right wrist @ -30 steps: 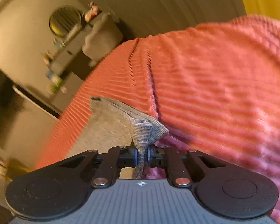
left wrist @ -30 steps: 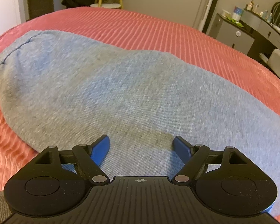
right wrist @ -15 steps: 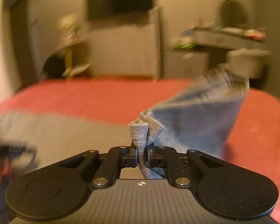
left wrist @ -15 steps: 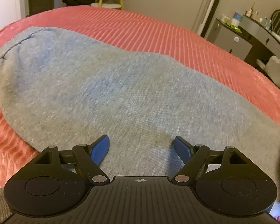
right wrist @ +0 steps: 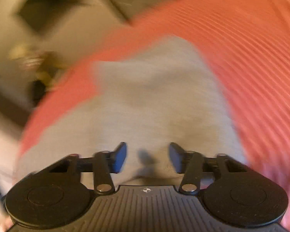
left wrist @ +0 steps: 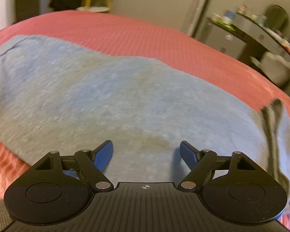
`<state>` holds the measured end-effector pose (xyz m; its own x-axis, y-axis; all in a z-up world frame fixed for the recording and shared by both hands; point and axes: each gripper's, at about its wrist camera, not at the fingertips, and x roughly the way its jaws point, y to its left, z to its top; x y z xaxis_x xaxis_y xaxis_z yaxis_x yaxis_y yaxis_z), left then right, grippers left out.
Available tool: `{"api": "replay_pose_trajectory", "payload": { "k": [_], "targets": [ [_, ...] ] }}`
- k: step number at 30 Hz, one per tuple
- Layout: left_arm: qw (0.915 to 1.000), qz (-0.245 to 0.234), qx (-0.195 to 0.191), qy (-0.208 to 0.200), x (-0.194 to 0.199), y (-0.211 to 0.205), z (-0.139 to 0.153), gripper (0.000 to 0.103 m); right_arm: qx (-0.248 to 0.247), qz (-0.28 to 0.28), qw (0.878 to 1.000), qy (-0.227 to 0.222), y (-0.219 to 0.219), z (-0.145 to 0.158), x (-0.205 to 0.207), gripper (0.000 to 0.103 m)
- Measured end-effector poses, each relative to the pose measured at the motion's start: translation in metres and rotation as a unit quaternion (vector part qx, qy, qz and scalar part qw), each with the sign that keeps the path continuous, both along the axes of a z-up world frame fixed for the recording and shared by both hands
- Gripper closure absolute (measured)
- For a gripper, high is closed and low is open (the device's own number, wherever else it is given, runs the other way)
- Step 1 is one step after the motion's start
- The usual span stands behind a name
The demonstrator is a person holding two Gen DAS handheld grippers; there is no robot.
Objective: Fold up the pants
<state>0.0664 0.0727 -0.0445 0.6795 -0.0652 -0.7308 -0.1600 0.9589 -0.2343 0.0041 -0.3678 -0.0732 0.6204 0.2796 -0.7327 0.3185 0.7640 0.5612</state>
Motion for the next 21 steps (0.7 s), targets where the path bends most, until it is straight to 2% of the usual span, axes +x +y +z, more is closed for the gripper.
{"api": "replay_pose_trajectory", "payload": {
  "k": [1, 4, 6, 7, 9, 11, 13, 15, 17, 19, 21],
  "targets": [
    [0.9999, -0.017, 0.0, -0.002, -0.001, -0.003, 0.003, 0.026, 0.012, -0.019, 1.0, -0.009, -0.005, 0.001, -0.004, 0.077],
    [0.9979, -0.063, -0.01, -0.006, -0.005, -0.019, 0.012, 0.029, -0.034, -0.063, 0.995, -0.064, -0.007, 0.017, -0.02, 0.074],
    [0.9938, -0.102, -0.044, -0.006, -0.002, -0.034, 0.018, 0.029, -0.016, -0.085, 0.99, -0.111, -0.023, 0.021, -0.03, 0.053],
    [0.9908, -0.119, -0.066, -0.001, 0.001, -0.043, 0.02, 0.029, 0.012, -0.093, 0.988, -0.125, -0.029, 0.018, -0.034, 0.049],
    [0.9802, -0.154, -0.124, 0.019, 0.013, -0.063, 0.018, 0.029, 0.05, -0.103, 0.985, -0.129, -0.035, 0.013, -0.039, 0.047],
    [0.9698, -0.176, -0.163, 0.042, 0.026, -0.086, 0.014, 0.031, 0.067, -0.105, 0.985, -0.123, -0.037, 0.008, -0.037, 0.047],
    [0.9625, -0.2, -0.173, 0.062, 0.042, -0.111, 0.007, 0.036, 0.067, -0.096, 0.986, -0.121, -0.032, 0.007, -0.029, 0.047],
    [0.9598, -0.204, -0.172, 0.088, 0.056, -0.133, -0.002, 0.047, 0.06, -0.078, 0.987, -0.126, -0.024, 0.008, -0.027, 0.047],
    [0.9511, -0.211, -0.192, 0.118, 0.068, -0.148, -0.013, 0.052, 0.053, -0.067, 0.988, -0.126, -0.02, 0.006, -0.025, 0.047],
    [0.9429, -0.217, -0.21, 0.14, 0.077, -0.162, -0.022, 0.052, 0.061, -0.065, 0.988, -0.124, -0.021, 0.002, -0.023, 0.047],
    [0.941, -0.219, -0.211, 0.148, 0.084, -0.169, -0.027, 0.053, 0.071, -0.069, 0.988, -0.12, -0.025, -0.002, -0.022, 0.047]
  ]
}}
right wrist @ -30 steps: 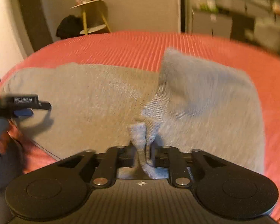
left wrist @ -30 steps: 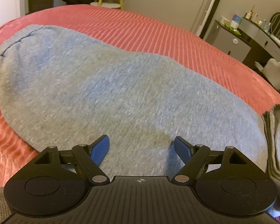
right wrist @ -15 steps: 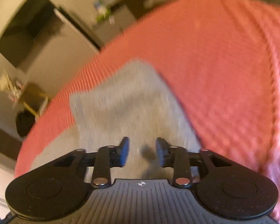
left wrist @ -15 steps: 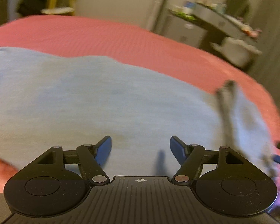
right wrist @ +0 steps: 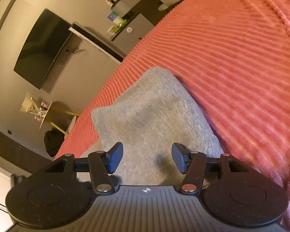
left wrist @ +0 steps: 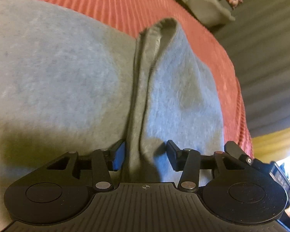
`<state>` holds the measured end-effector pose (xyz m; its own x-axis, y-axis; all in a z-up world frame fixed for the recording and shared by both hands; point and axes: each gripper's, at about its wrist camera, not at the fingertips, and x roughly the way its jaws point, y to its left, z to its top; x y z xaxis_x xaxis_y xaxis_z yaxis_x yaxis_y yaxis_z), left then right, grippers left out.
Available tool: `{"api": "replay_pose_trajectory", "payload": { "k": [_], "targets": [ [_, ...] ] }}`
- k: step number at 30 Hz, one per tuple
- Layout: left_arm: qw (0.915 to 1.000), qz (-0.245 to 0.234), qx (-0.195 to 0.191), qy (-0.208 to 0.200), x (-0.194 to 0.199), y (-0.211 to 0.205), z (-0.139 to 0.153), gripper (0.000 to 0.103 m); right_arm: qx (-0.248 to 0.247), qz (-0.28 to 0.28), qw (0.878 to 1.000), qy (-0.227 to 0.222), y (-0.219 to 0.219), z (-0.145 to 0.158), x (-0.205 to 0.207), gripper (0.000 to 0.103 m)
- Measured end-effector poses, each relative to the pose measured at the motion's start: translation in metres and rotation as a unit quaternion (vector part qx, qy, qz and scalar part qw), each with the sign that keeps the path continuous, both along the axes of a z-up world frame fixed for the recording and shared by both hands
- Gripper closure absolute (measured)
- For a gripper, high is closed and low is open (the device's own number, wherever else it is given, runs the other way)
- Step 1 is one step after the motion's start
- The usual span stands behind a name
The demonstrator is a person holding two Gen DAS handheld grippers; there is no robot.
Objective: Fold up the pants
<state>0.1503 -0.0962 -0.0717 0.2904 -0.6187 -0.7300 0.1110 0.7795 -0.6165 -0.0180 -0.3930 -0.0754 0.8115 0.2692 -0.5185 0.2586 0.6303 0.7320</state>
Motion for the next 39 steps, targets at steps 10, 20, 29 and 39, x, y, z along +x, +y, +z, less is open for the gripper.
{"api": "replay_pose_trajectory", "payload": {
  "k": [10, 20, 29, 39],
  "targets": [
    [0.9977, 0.005, -0.004, -0.067, -0.024, 0.013, 0.028, 0.087, 0.028, -0.011, 0.999, -0.032, -0.004, -0.003, -0.003, 0.046],
    [0.9777, 0.01, 0.15, -0.147, -0.076, 0.088, 0.045, 0.081, -0.013, 0.026, 0.999, -0.023, 0.01, 0.007, 0.004, 0.042],
    [0.9739, 0.081, 0.139, -0.16, -0.047, 0.093, 0.044, 0.048, -0.091, 0.067, 0.993, -0.034, 0.037, 0.023, 0.006, 0.06],
    [0.9818, 0.095, 0.052, -0.156, -0.005, 0.085, 0.048, 0.086, -0.126, 0.099, 0.987, -0.015, 0.057, 0.02, 0.02, 0.061]
  ]
}}
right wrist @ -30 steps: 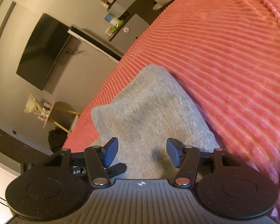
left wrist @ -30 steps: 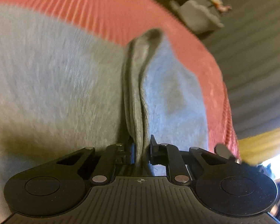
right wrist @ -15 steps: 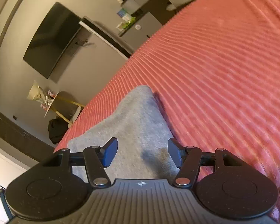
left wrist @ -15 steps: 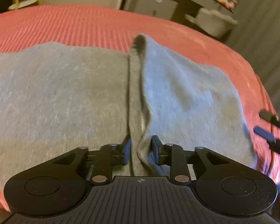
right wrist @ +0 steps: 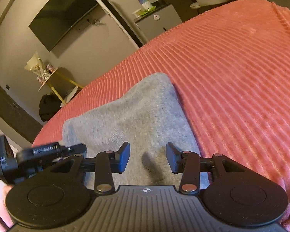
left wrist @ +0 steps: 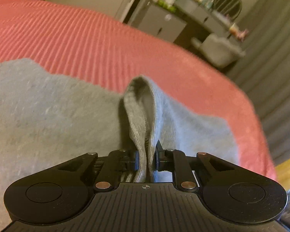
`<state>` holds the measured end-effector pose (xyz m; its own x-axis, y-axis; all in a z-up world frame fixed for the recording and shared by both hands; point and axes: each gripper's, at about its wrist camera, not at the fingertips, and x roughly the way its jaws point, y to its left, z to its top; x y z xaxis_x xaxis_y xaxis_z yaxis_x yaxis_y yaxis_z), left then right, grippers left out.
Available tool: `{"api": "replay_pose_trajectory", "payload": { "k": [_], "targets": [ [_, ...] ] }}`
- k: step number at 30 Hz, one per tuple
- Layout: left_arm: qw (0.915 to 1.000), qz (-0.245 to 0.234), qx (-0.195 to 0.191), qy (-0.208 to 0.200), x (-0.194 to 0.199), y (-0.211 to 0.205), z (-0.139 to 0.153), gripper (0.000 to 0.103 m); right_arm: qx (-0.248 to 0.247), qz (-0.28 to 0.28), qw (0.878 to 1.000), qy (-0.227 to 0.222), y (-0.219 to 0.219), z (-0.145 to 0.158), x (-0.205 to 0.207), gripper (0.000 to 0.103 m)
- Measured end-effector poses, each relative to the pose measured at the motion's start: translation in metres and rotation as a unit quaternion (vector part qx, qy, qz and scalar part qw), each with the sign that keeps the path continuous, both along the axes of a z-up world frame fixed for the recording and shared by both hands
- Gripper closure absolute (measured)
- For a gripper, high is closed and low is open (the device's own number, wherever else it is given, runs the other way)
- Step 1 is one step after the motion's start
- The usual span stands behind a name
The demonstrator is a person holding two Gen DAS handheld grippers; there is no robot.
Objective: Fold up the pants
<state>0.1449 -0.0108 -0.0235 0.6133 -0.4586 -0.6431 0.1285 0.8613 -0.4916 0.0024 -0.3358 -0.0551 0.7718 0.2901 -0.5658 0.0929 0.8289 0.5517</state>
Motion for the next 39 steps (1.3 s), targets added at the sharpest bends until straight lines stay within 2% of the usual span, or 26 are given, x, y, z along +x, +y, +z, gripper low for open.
{"api": "replay_pose_trajectory", "payload": {
  "k": [3, 5, 7, 9, 10, 12, 15, 18, 21, 24, 26, 28, 30, 32, 37, 39],
  "targets": [
    [0.9966, -0.013, 0.026, -0.077, -0.024, 0.0, 0.022, 0.086, -0.001, 0.011, 1.0, -0.006, 0.003, 0.003, 0.0, 0.061],
    [0.9921, -0.015, 0.056, -0.111, -0.037, 0.006, 0.03, 0.086, 0.0, 0.013, 1.0, -0.006, 0.003, 0.002, -0.001, 0.061],
    [0.9897, -0.004, 0.095, -0.107, -0.042, 0.018, 0.026, 0.083, -0.001, 0.011, 1.0, 0.0, 0.002, 0.0, 0.0, 0.061],
    [0.9869, 0.027, 0.145, -0.065, -0.037, 0.029, 0.008, 0.079, -0.001, 0.012, 1.0, 0.009, 0.003, -0.002, 0.003, 0.061],
    [0.987, 0.042, 0.148, -0.047, -0.036, 0.036, 0.002, 0.079, -0.004, 0.013, 1.0, 0.013, 0.005, -0.002, 0.004, 0.061],
    [0.9922, 0.07, 0.1, -0.025, -0.042, 0.057, -0.002, 0.068, -0.019, 0.015, 1.0, 0.016, 0.01, -0.001, 0.005, 0.061],
    [0.996, 0.081, 0.036, -0.009, -0.048, 0.072, 0.002, 0.062, -0.039, 0.024, 0.999, 0.005, 0.017, 0.003, 0.003, 0.061],
    [0.997, 0.067, 0.036, 0.013, -0.058, 0.074, -0.001, 0.049, -0.055, 0.036, 0.998, -0.011, 0.022, 0.009, 0.001, 0.061],
    [0.9981, 0.042, 0.026, 0.036, -0.064, 0.063, -0.012, 0.049, -0.062, 0.055, 0.996, -0.022, 0.026, 0.011, -0.003, 0.065],
    [0.9976, 0.013, 0.051, 0.044, -0.065, 0.053, -0.017, 0.049, -0.084, 0.062, 0.994, -0.012, 0.035, 0.012, -0.003, 0.066],
    [0.9973, 0.008, 0.057, 0.045, -0.065, 0.051, -0.018, 0.05, -0.093, 0.066, 0.993, 0.01, 0.039, 0.008, 0.003, 0.066],
    [0.9979, 0.005, 0.044, 0.048, -0.066, 0.053, -0.021, 0.05, -0.095, 0.066, 0.993, 0.028, 0.039, 0.004, 0.008, 0.066],
    [0.9984, 0.005, 0.026, 0.051, -0.067, 0.058, -0.024, 0.063, -0.096, 0.065, 0.993, 0.036, 0.039, 0.001, 0.01, 0.066],
    [0.998, 0.014, 0.033, 0.052, -0.067, 0.06, -0.026, 0.07, -0.098, 0.066, 0.992, 0.04, 0.039, 0.0, 0.011, 0.066],
    [0.9982, 0.016, 0.039, 0.042, -0.068, 0.054, -0.022, 0.077, -0.114, 0.074, 0.99, 0.046, 0.045, -0.001, 0.012, 0.066],
    [0.9983, 0.02, 0.037, 0.04, -0.067, 0.051, -0.022, 0.08, -0.118, 0.082, 0.988, 0.048, 0.046, 0.0, 0.011, 0.062]
  ]
}}
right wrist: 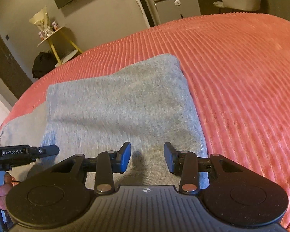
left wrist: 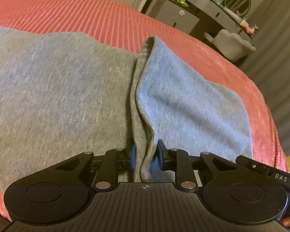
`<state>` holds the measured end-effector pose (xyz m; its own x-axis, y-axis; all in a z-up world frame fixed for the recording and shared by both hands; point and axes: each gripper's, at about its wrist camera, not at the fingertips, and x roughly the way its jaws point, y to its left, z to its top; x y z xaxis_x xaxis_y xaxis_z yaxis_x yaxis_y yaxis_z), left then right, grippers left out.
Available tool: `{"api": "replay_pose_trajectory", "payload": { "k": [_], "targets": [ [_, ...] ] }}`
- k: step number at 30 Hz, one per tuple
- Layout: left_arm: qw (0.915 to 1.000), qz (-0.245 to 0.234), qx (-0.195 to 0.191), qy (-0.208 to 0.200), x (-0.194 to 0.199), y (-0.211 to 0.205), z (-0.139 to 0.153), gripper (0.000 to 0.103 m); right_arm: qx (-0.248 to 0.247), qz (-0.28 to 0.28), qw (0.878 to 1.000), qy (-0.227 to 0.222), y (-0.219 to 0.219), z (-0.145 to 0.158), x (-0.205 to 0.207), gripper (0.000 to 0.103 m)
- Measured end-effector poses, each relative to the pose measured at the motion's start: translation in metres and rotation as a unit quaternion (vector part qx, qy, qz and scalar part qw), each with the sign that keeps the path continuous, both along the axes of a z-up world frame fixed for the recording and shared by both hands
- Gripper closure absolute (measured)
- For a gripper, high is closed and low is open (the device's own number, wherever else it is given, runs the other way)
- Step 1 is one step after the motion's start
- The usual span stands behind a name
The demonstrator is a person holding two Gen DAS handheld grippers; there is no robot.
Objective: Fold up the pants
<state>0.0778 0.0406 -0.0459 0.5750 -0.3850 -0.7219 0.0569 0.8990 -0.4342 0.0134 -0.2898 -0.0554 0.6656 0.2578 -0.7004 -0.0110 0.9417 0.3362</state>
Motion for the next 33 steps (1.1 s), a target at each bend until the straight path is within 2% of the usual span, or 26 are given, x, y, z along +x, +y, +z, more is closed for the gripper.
{"api": "replay_pose_trajectory", "payload": {
  "k": [3, 6, 9, 10, 13, 17, 19, 20, 21, 22, 25, 28, 33],
  "targets": [
    [0.9999, 0.004, -0.009, -0.004, 0.0, 0.003, 0.002, 0.084, -0.01, 0.006, 1.0, 0.0, 0.004, 0.002, -0.001, 0.06],
    [0.9992, 0.012, -0.037, -0.003, -0.001, 0.011, 0.006, 0.088, -0.013, 0.005, 1.0, -0.001, 0.006, 0.004, -0.002, 0.06],
    [0.9969, 0.024, -0.075, -0.005, -0.007, 0.024, 0.016, 0.089, 0.005, 0.004, 1.0, -0.006, 0.004, 0.006, -0.008, 0.057],
    [0.9967, 0.027, -0.076, -0.009, -0.009, 0.027, 0.019, 0.089, 0.011, 0.006, 1.0, -0.008, 0.003, 0.006, -0.01, 0.057],
    [0.998, 0.037, -0.051, -0.007, -0.012, 0.031, 0.022, 0.091, 0.023, 0.008, 1.0, -0.014, 0.0, 0.007, -0.013, 0.057],
    [0.9983, 0.051, -0.011, 0.025, -0.004, 0.027, 0.008, 0.09, 0.014, 0.001, 1.0, -0.019, -0.002, 0.006, -0.012, 0.057],
    [0.9986, 0.049, 0.003, 0.022, -0.002, 0.021, 0.006, 0.088, 0.005, -0.001, 1.0, -0.026, -0.002, 0.006, -0.012, 0.062],
    [0.9987, 0.047, 0.012, 0.017, -0.003, 0.019, 0.007, 0.087, 0.0, -0.001, 1.0, -0.028, -0.001, 0.007, -0.01, 0.07],
    [0.9986, 0.047, 0.022, 0.012, -0.003, 0.016, 0.007, 0.082, -0.005, -0.003, 1.0, -0.028, 0.0, 0.007, -0.008, 0.076],
    [0.9984, 0.049, 0.028, 0.011, -0.003, 0.015, 0.007, 0.077, -0.01, -0.005, 1.0, -0.028, 0.0, 0.006, -0.005, 0.076],
    [0.9981, 0.051, 0.033, 0.009, -0.001, 0.014, 0.005, 0.075, -0.021, -0.003, 0.999, -0.027, 0.002, 0.003, 0.007, 0.076],
    [0.998, 0.05, 0.04, 0.004, -0.001, 0.011, 0.005, 0.074, -0.061, 0.012, 0.998, -0.024, 0.012, 0.004, 0.025, 0.076],
    [0.9976, 0.044, 0.053, -0.005, 0.0, 0.008, 0.002, 0.072, -0.096, 0.017, 0.995, -0.029, 0.019, 0.014, 0.073, 0.076]
  ]
}}
